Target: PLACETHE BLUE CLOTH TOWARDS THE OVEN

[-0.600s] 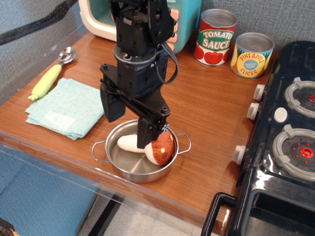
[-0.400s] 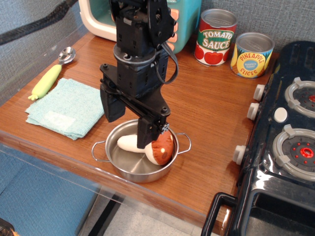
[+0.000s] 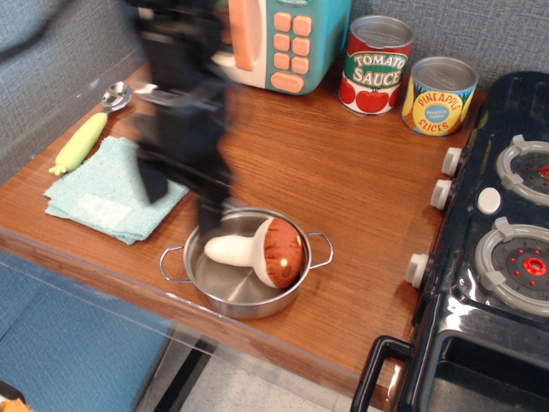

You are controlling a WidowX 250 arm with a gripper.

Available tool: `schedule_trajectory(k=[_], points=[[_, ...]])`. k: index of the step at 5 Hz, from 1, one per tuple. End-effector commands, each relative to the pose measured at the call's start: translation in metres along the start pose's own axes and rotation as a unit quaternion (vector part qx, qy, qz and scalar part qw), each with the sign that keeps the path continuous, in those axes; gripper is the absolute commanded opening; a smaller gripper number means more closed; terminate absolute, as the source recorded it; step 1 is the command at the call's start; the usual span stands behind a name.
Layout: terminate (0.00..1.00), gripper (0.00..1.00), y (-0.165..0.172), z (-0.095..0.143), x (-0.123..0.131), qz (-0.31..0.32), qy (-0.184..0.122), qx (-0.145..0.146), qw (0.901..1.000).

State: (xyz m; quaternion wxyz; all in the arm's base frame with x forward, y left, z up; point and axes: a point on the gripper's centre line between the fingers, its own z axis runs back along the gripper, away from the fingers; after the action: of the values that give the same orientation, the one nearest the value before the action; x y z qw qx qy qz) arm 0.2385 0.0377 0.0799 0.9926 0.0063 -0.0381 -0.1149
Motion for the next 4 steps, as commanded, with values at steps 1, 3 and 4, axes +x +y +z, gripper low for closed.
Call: schedule_trajectory(k=[1,3,4], points=[[0.0,1.0,0.091,0.001,-0.016,0.044,-0.024,0.016,0.9986],[0.0,1.0,0.125,-0.039,-0.002,0.038,0.009,0.064,0.9972],[0.0,1.0,0.123,-0.066,0.012,0.04,0.021,0.061,0.9971]])
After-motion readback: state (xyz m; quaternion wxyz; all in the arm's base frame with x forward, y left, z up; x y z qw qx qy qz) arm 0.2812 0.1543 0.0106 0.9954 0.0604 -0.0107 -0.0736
